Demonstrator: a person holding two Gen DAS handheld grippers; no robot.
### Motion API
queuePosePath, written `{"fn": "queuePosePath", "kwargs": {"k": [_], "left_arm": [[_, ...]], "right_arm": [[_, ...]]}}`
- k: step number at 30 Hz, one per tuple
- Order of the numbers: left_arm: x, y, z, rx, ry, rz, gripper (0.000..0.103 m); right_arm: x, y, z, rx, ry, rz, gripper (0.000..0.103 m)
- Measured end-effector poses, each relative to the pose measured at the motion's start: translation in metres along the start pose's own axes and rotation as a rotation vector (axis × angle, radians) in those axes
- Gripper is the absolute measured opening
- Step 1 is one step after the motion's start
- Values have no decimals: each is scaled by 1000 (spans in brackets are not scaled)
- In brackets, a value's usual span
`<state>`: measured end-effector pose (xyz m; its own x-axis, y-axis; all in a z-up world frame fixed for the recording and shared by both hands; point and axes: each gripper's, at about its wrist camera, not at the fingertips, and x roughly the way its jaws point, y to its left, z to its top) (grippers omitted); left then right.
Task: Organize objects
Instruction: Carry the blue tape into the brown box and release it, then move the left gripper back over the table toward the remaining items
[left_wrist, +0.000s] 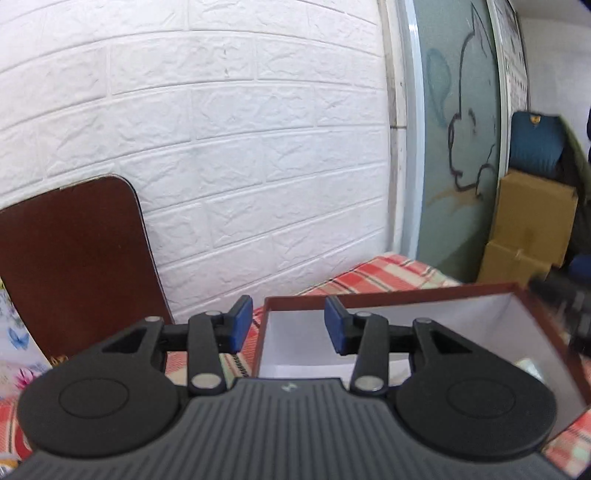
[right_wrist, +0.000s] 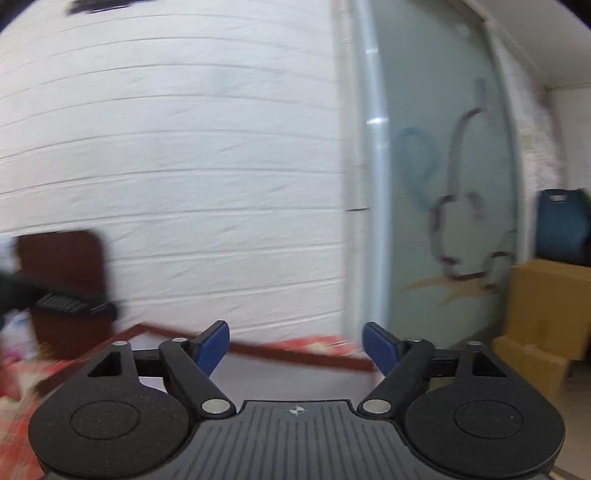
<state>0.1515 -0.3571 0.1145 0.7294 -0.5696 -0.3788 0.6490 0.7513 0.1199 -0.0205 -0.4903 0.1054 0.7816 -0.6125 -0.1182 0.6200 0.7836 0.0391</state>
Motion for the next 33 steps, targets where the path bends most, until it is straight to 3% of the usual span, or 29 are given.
{"fn": "queuePosePath", "kwargs": {"k": [2, 5, 10, 13, 17, 20, 25, 30, 33], "left_arm": [[6, -10, -7, 52, 12, -8, 45], [17, -27, -19, 131, 20, 9, 45], [22, -38, -24, 233, -42, 79, 46], [30, -40, -26, 273, -20, 124, 47], [26, -29, -25, 203, 39, 133, 46], [13, -28, -29, 217, 76, 173, 46], [-27, -13, -55, 150, 143, 223, 46], [-68, 24, -70, 35, 165, 261, 46], [-102, 46, -73, -26, 147, 287, 48]], "right_arm": [[16, -17, -2, 31, 10, -51, 84], [30, -21, -8, 26, 22, -39, 83], [28, 9, -20, -231, -75, -60, 85], [22, 23, -25, -330, -116, -57, 84], [17, 24, -21, -313, -125, -60, 84], [14, 26, -16, -299, -107, -29, 84], [4, 41, -17, -328, -106, 40, 84], [-11, 63, -11, -271, -76, 141, 84], [-30, 81, -5, -239, -108, 122, 86]]}}
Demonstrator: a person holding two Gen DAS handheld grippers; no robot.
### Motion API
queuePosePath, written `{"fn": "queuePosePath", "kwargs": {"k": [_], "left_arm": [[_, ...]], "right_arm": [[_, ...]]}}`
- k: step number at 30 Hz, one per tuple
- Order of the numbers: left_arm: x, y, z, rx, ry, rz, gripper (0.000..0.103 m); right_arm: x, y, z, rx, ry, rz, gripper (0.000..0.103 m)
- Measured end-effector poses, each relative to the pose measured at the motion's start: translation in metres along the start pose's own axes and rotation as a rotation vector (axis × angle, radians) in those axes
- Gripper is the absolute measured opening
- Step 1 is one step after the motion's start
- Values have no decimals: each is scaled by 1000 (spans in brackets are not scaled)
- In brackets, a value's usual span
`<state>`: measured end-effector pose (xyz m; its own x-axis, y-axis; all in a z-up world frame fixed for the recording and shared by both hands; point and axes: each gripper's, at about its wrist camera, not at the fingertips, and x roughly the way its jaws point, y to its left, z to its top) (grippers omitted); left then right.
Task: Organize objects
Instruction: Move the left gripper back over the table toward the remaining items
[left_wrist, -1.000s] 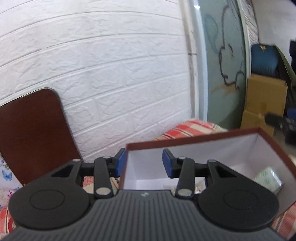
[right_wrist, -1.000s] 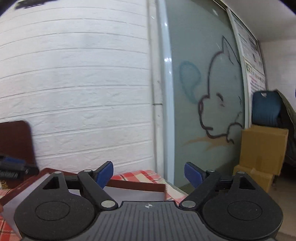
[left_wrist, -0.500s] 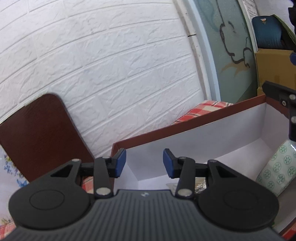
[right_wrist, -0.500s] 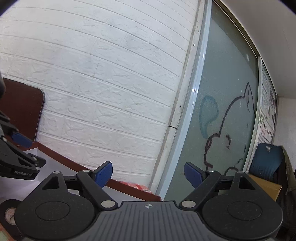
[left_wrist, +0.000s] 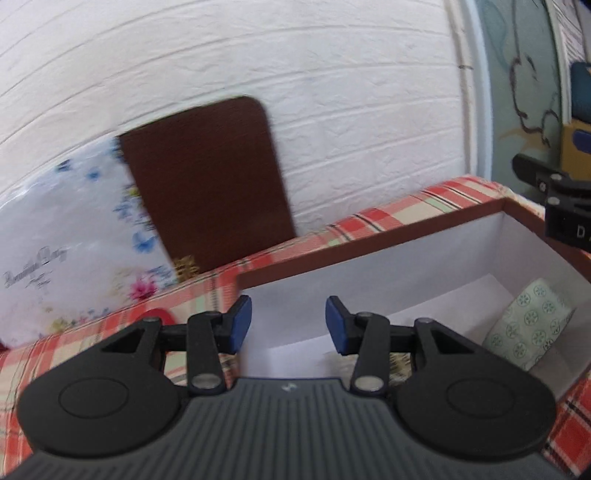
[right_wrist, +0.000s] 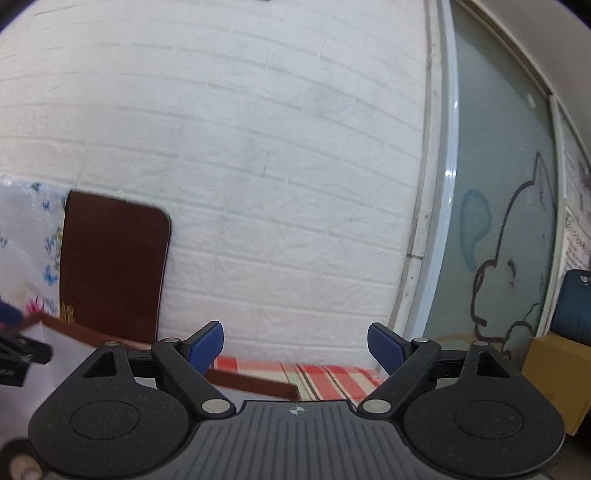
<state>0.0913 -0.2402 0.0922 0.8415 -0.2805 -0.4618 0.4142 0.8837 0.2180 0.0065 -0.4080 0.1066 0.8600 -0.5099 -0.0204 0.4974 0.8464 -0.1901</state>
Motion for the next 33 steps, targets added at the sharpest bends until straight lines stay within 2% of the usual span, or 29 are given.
{"fn": "queuePosePath", "kwargs": {"k": [1, 3, 5, 7, 9, 11, 14, 16, 18, 22, 26, 30, 33], "left_arm": [[-11, 12, -5, -16, -13, 11, 50], [-28, 37, -17, -53, -19, 24, 57], [-40, 68, -32, -94, -6, 6, 57], [-46, 97, -52, -126, 24, 30, 57], [-48, 126, -71, -162, 65, 82, 57], [-48, 160, -90, -233, 120, 116, 57], [-53, 204, -114, -337, 158, 153, 57], [-55, 227, -128, -380, 172, 185, 56], [-56, 246, -140, -426, 187, 189, 56], [-54, 271, -159, -499, 202, 166, 56], [-48, 284, -170, -536, 207, 123, 56], [-40, 290, -175, -562, 203, 92, 56], [-37, 291, -175, -569, 195, 72, 56]], "right_arm": [[-9, 6, 6, 5, -34, -11, 91], [-33, 22, 19, 8, -108, 0, 93], [-53, 39, 34, 9, -155, 83, 93], [-67, 58, 47, 34, -164, 192, 93], [-72, 80, 54, 73, -127, 333, 92], [-71, 111, 57, 105, -52, 464, 92], [-64, 167, 51, 130, 85, 632, 79], [-58, 205, 45, 118, 173, 717, 72], [-50, 242, 37, 92, 246, 783, 70], [-20, 294, 17, 115, 431, 843, 71], [13, 319, -1, 178, 547, 821, 76], [42, 337, -11, 201, 602, 817, 78], [51, 347, -15, 164, 607, 837, 70]]}}
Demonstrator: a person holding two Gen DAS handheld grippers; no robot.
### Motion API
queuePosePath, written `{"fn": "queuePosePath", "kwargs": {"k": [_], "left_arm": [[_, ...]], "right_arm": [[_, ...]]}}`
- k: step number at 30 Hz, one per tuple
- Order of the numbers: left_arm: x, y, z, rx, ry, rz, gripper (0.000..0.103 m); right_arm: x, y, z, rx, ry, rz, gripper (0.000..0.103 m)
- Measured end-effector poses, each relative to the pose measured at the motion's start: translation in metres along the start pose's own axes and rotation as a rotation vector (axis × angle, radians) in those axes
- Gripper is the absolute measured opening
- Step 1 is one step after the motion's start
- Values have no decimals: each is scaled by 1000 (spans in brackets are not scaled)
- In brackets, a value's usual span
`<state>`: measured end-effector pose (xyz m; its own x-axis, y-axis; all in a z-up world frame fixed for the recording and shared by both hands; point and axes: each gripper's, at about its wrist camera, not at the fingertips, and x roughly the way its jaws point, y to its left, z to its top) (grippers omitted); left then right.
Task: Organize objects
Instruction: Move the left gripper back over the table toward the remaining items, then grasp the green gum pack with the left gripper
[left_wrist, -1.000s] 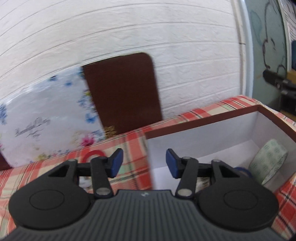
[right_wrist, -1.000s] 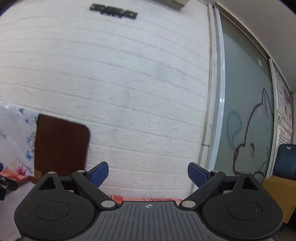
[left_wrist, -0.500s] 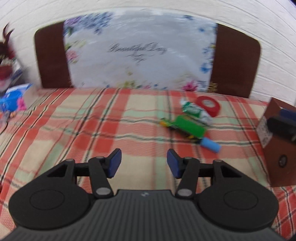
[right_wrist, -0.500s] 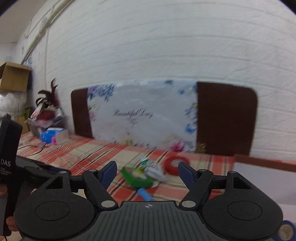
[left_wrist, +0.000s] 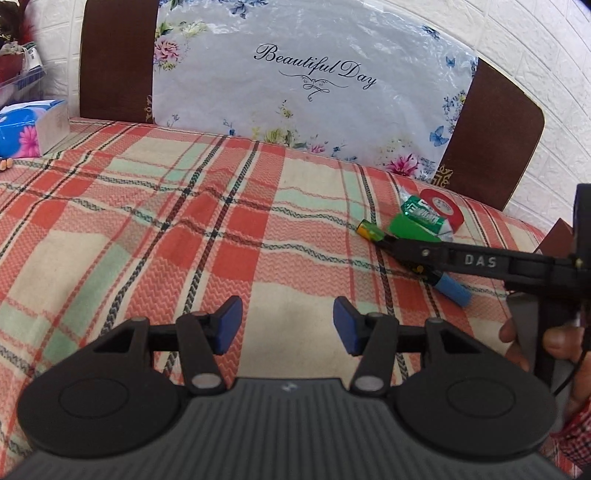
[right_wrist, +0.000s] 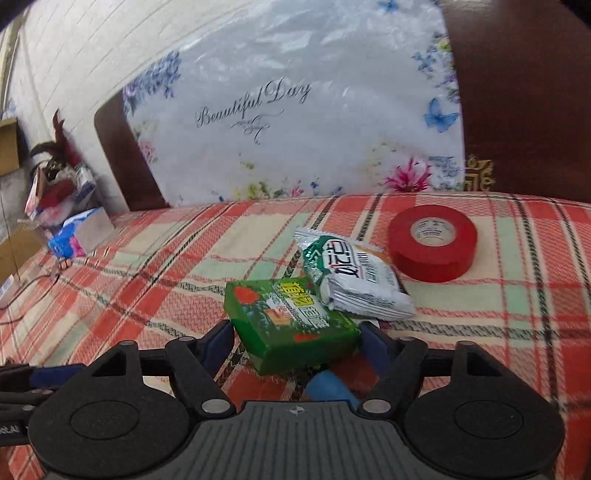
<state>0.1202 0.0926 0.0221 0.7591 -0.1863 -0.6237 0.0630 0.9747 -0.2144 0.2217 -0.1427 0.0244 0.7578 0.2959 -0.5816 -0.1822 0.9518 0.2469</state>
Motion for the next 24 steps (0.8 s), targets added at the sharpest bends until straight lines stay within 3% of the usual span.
{"fn": "queuePosePath", "kwargs": {"k": [3, 8, 12, 16, 24], "left_arm": [[-2, 3, 0, -5, -5, -19, 56], [-15, 14, 3, -61, -5, -67, 56], [-26, 7, 2, -58, 13, -145, 56], [-28, -16, -3, 5, 45, -208, 57], [-5, -57, -21, 125, 182, -241, 55]], "right_arm": [[-11, 7, -2, -51, -22, 16, 65], [-66, 42, -25, -262, -105, 35, 65], [-96, 58, -57, -357, -74, 65, 67], [-105, 58, -79, -358, -53, 25, 87], [-99, 50, -95, -251, 40, 45, 88]]}}
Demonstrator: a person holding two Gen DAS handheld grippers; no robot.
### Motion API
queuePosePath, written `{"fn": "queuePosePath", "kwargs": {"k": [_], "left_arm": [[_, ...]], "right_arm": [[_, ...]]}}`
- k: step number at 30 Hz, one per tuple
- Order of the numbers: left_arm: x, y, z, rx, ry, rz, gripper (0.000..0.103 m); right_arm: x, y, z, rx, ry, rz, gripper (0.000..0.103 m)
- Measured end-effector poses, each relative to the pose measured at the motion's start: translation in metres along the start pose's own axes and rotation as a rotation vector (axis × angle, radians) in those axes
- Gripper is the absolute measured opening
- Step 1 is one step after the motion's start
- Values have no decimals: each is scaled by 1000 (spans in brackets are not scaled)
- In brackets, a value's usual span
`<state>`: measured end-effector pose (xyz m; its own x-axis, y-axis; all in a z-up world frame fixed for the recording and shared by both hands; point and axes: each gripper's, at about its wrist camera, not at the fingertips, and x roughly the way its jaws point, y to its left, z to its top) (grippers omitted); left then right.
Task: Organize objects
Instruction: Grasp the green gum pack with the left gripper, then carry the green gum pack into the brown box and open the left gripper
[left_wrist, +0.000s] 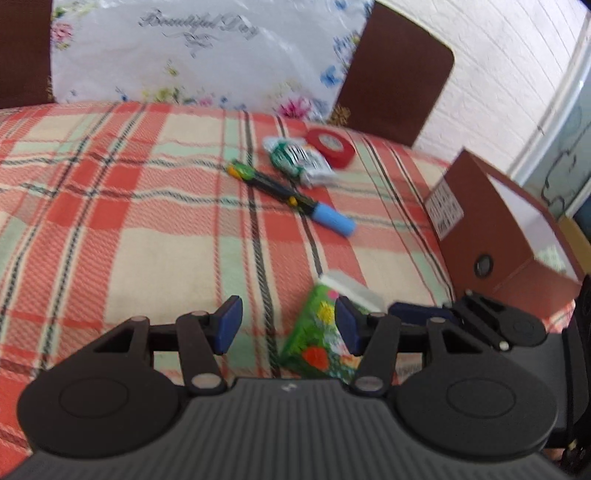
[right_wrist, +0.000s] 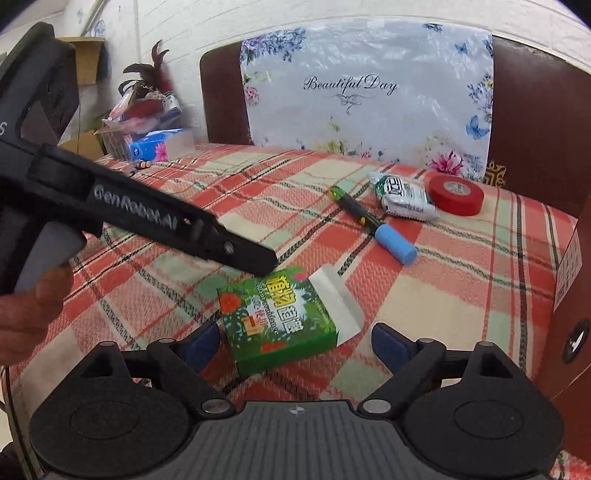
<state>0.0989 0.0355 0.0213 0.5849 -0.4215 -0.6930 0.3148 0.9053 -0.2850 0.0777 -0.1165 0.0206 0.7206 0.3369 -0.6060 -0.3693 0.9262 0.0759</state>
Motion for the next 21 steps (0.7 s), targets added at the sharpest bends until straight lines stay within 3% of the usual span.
{"fn": "queuePosePath", "kwargs": {"k": [2, 3, 4, 5, 7, 9, 16, 21], "left_arm": [[7, -1, -7, -11, 37, -10, 55], [5, -2, -9, -15, 29, -24, 42], [4, -3, -9, -20, 43, -53, 37], [2, -5, -8, -19, 41, -45, 36], [-5, -11, -3, -1, 24, -40, 33], [-16, -23, 8, 20, -7, -50, 31], [-42, -103, 54, 188, -178, -152, 30], [-23, -167, 67, 308, -208, -219, 30]], "right_arm": [[3, 3, -3, -11, 9, -6, 87], [5, 5, -4, -20, 19, -3, 86], [6, 7, -5, -32, 21, -11, 80], [5, 9, -5, -45, 12, -21, 79], [-4, 10, -2, -50, -21, -21, 66], [-15, 9, 1, -49, -63, -43, 66], [-85, -14, 18, -72, -302, -252, 66], [-122, -53, 12, -33, -367, -400, 66]]}}
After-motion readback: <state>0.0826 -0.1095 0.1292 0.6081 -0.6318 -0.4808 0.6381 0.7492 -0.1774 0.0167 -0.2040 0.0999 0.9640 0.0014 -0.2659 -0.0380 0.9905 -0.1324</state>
